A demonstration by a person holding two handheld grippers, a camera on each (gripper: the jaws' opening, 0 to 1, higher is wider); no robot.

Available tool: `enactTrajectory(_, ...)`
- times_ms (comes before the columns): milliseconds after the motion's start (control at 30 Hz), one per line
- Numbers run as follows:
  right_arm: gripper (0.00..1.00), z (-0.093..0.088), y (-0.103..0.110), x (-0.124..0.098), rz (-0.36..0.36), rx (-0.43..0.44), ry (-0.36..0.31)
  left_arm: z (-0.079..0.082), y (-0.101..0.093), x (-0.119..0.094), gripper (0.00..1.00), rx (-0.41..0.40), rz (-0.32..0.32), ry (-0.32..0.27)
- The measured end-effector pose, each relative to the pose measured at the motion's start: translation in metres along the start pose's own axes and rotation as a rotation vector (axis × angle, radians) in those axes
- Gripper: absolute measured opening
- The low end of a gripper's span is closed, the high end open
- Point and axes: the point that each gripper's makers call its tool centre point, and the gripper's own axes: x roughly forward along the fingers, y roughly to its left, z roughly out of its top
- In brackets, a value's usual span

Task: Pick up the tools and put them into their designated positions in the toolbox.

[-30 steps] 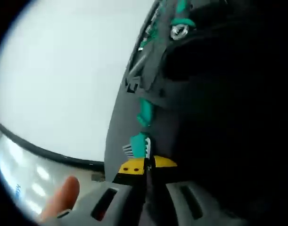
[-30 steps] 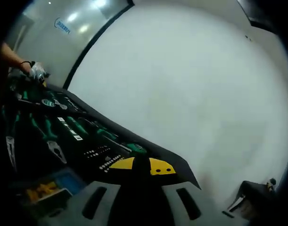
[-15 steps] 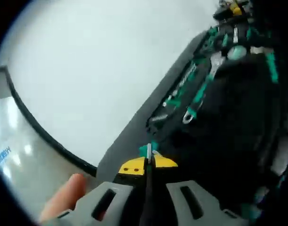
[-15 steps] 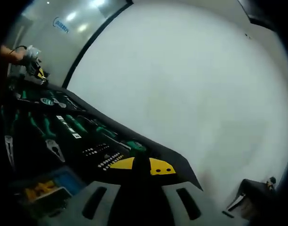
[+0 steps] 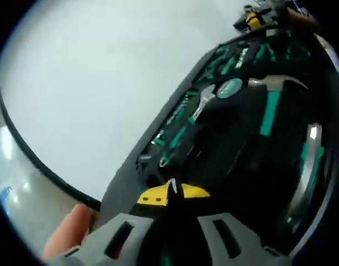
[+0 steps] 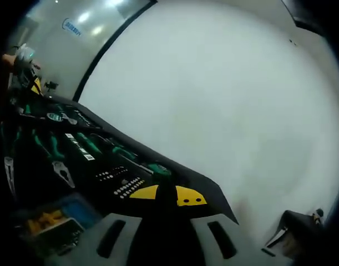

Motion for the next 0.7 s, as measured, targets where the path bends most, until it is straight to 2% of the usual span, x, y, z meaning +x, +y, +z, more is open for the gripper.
enactTrajectory(33, 0.08, 0.000, 0.000, 0.000, 0.001, 0.001, 0.000, 0.005, -0.006, -0.006, 0.24, -0.062, -0.071, -0.023)
enactTrajectory(100, 0.08, 0.000, 0.001, 0.000, 0.003, -0.004, 0.002, 0.011, 0.001, -0.015, 0.26, -0.185, -0.093, -0.060)
enactTrajectory(133, 0.08, 0.000, 0.001, 0.000, 0.004, -0.006, 0.002, 0.018, 0.008, -0.024, 0.24, -0.238, -0.111, -0.099)
enactTrajectory(167, 0.08, -0.001, 0.001, 0.000, 0.005, -0.007, 0.002, 0.023, 0.016, -0.030, 0.24, -0.289, -0.105, -0.137)
enactTrajectory(200, 0.08, 0.000, 0.001, 0.000, 0.005, -0.008, 0.002, 0.026, 0.035, -0.038, 0.24, -0.327, -0.080, -0.186)
enactTrajectory(233, 0.08, 0.000, 0.001, 0.000, 0.004, -0.007, -0.001, 0.024, 0.052, -0.041, 0.23, -0.352, -0.041, -0.209)
enactTrajectory(267, 0.08, 0.001, 0.001, 0.000, 0.004, -0.005, -0.003, 0.008, 0.078, -0.044, 0.20, -0.371, 0.034, -0.190)
enactTrajectory(300, 0.08, 0.001, 0.001, 0.001, 0.004, -0.005, -0.004, -0.008, 0.092, -0.041, 0.16, -0.384, 0.077, -0.148)
enactTrajectory(333, 0.08, 0.001, 0.001, 0.001, 0.005, -0.007, -0.003, -0.033, 0.106, -0.037, 0.11, -0.406, 0.115, -0.091)
enactTrajectory(367, 0.08, 0.001, 0.002, 0.001, 0.005, -0.010, -0.003, -0.050, 0.114, -0.032, 0.09, -0.428, 0.134, -0.060)
enactTrajectory(400, 0.08, 0.001, 0.003, 0.001, 0.006, -0.017, -0.001, -0.076, 0.119, -0.023, 0.09, -0.458, 0.143, -0.013)
enactTrajectory(467, 0.08, 0.001, 0.003, 0.001, 0.002, -0.028, 0.000, -0.104, 0.111, -0.007, 0.08, -0.503, 0.115, 0.029)
enactTrajectory(567, 0.08, 0.002, 0.003, 0.000, -0.004, -0.042, -0.003, -0.115, 0.093, 0.010, 0.08, -0.466, 0.065, 0.038)
enactTrajectory(600, 0.08, 0.002, 0.003, 0.000, -0.005, -0.047, 0.000, -0.119, 0.089, 0.015, 0.08, -0.399, 0.044, 0.055)
enactTrajectory(667, 0.08, 0.000, 0.004, 0.001, -0.006, -0.058, 0.013, -0.125, 0.089, 0.023, 0.00, -0.419, 0.055, 0.054)
enactTrajectory(700, 0.08, -0.002, 0.005, 0.001, -0.007, -0.066, 0.020, -0.128, 0.089, 0.025, 0.00, -0.428, 0.041, 0.067)
